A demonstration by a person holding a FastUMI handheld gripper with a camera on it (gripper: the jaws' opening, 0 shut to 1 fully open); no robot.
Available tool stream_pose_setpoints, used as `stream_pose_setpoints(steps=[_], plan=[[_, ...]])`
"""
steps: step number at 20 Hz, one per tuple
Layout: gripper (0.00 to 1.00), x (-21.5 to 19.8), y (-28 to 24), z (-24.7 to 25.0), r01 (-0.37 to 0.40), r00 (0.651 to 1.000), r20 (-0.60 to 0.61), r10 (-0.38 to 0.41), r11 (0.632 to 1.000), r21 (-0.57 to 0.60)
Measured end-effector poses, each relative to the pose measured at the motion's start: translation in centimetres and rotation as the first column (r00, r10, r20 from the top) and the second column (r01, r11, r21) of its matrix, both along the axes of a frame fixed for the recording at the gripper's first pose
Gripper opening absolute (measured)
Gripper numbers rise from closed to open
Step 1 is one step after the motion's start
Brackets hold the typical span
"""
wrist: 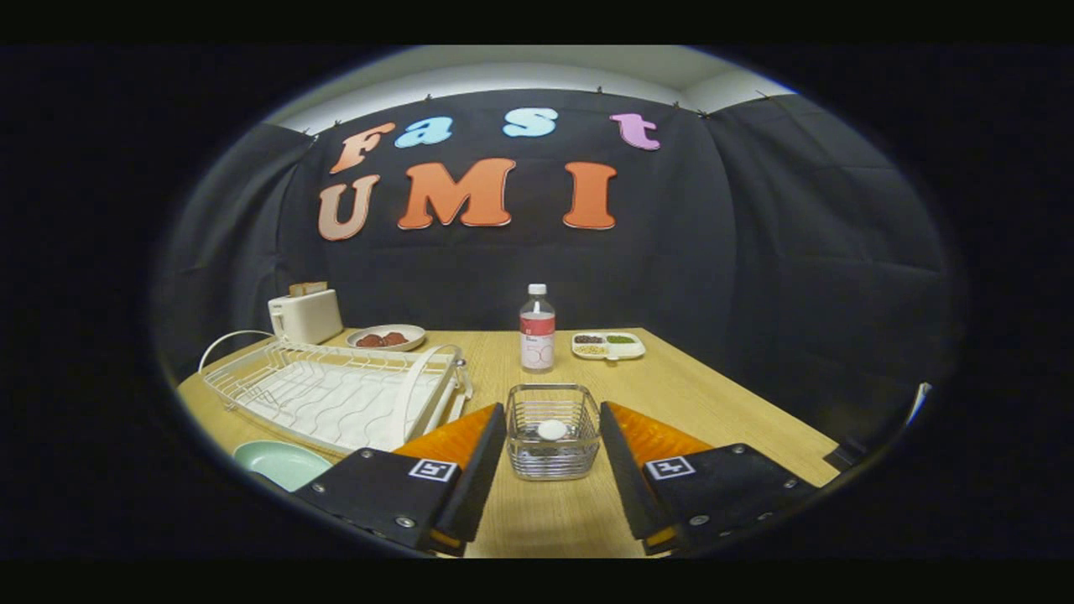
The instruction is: Take the plate from the dish rack, then take the spoon from the basket and place it into the plate.
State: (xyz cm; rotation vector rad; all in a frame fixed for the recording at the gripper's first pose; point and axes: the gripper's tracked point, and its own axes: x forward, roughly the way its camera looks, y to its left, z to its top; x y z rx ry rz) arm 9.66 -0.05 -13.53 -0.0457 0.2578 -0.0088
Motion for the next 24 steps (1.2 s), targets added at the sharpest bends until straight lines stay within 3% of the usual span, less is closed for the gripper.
stream_pose_setpoints(steps=[1, 4, 7, 16, 24], plan=[[0.62, 0.2, 0.1, -0.2, -0.002, 1.000, -0.002, 0.002, 1.000, 0.001], [0.31, 0.6, 0.0, -0.6, 0.001, 1.000, 0.004, -0.001, 1.000, -0.004], [0.13, 0.5, 0.3, -0.3, 0.002, 1.000, 0.013, -0.002, 1.000, -0.013], [0.10, -1.7, 0.7, 4.9, 0.012, 0.994, 0.106, -0.006, 0.998, -0.061], [0.09, -7.5, 2.8, 10.5, 0.002, 0.982, 0.187, 0.016, 0.996, -0.093]])
